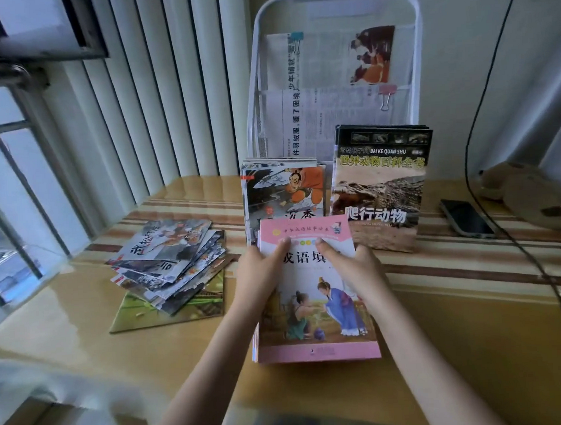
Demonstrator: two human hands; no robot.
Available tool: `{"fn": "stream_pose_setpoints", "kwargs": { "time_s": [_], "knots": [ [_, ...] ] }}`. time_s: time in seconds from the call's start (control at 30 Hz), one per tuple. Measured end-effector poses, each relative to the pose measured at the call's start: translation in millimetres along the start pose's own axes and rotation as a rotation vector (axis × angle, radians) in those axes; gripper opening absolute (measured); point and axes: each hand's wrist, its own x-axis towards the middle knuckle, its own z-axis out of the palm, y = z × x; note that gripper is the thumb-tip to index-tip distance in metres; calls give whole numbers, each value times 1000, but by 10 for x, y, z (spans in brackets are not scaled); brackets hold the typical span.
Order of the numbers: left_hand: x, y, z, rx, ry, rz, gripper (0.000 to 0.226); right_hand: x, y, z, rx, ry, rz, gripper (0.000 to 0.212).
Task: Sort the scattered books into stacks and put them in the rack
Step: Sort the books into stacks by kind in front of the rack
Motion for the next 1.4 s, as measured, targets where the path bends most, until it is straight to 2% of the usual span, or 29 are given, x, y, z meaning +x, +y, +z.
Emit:
{"fn": "stream_pose_setpoints", "kwargs": {
  "time_s": [0.07,0.17,0.27,0.33,0.4,0.47,0.5,0.57,0.67,0.77,0.9,0.97,1.07,1.17,1.3,1.33,1.4],
  "knots": [
    [40,-34,22,113,-18,-51,59,15,-20,-1,-88,13,6,56],
    [20,-12,67,301,-14,-59,57,113,58,45,-350,-61,56,82],
    [3,-68,6,232,-7,-25,61,125,50,77,-408,-11,24,91],
    [56,-210,-179,184,119,10,56,128,-43,85,-494,72,-137,91],
    [168,-391,-494,141,320,16,44,135,-218,174,-590,134,-351,75],
    [313,-556,-876,155,516,-62,42,118,-504,385,-583,141,-510,45],
    [391,-627,-1066,176,589,-121,46,108,-670,533,-558,104,-560,34],
    [542,-761,-1378,175,651,-243,55,123,-966,914,-559,-4,-649,24],
    [681,-883,-1602,97,615,-355,60,289,-1269,1560,-620,-180,-739,31],
    [767,-925,-1629,5,589,-353,56,598,-1402,2146,-702,-337,-713,53],
    [900,-1090,-1688,-398,686,-291,59,1013,-1369,2610,-815,-451,-617,67],
    [947,-1162,-1714,-597,733,-323,68,1113,-1253,2707,-864,-529,-546,73],
    [1012,-1231,-1666,-722,642,-354,84,1107,-1173,2757,-949,-573,-518,84],
    [1042,-1233,-1644,-747,558,-316,85,1085,-1292,2721,-921,-615,-495,87],
    [991,-1170,-1609,-743,508,-203,53,1191,-1242,2683,-803,-635,-436,67],
    [1002,-1176,-1582,-739,480,-164,55,1221,-1216,2683,-766,-645,-403,68],
    [1019,-1173,-1527,-788,390,-109,72,1267,-1187,2687,-734,-655,-365,80]
  ]
}}
